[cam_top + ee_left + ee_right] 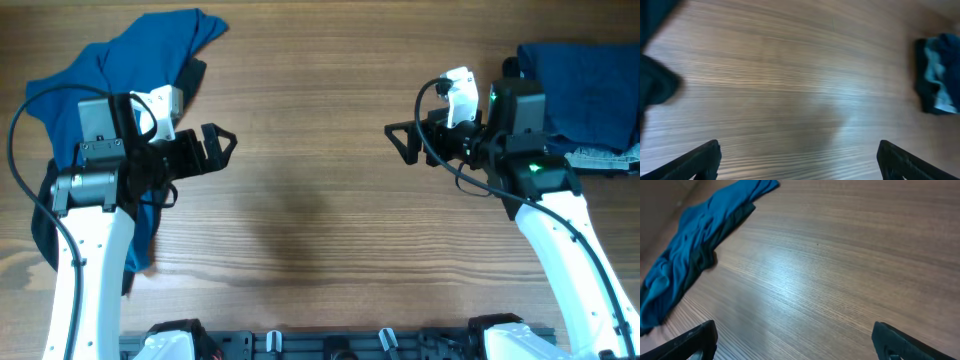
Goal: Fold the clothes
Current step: 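Move the left gripper to the crumpled blue shirt and grasp it, then lift the blue shirt with the left gripper and pull it up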
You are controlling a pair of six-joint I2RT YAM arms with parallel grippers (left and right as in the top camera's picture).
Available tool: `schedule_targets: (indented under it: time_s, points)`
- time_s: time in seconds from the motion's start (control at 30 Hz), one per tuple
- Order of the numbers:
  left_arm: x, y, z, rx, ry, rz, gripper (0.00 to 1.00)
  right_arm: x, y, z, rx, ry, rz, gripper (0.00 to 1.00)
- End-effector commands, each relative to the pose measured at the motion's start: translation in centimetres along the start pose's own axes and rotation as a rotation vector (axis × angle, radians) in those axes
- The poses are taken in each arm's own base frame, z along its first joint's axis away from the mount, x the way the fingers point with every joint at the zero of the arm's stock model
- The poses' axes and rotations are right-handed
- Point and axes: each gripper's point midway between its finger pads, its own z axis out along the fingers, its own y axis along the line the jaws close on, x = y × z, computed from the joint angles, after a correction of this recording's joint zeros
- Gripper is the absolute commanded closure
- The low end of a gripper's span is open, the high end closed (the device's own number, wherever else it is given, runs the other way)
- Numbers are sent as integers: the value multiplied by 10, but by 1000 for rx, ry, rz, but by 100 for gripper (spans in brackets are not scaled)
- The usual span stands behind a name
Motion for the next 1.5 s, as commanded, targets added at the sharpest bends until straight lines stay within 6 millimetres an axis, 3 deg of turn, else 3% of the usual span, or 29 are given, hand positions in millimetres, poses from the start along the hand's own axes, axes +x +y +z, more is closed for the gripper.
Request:
schedule_targets:
  time_s: [0.0,0.17,0.4,0.63,0.83,1.17,1.27,1.3,1.4,1.47]
  points:
    - [-4,45,-8,-253,-29,-126,0,-6,4,3,-28,-4,47,0]
    - [22,132,-33,-630,-29,-509,0,-1,-5,10,3,17,60,0]
    - [39,182,-38,-716,22,-672,0,5,-12,21,4,44,76,0]
    - [52,201,-25,-748,134,-630,2,12,-19,33,6,73,93,0]
    - [77,231,-19,-901,266,-623,29,16,-23,41,6,88,101,0]
    - [83,255,5,-949,307,-626,31,16,-24,41,10,86,95,0]
    - [87,257,9,-951,327,-629,40,15,-24,41,10,84,94,0]
    - [88,258,12,-946,333,-631,50,15,-24,41,10,82,93,0]
    - [85,254,23,-887,322,-642,54,14,-24,41,10,79,92,0]
    - [83,250,28,-852,318,-650,69,14,-24,41,10,79,92,0]
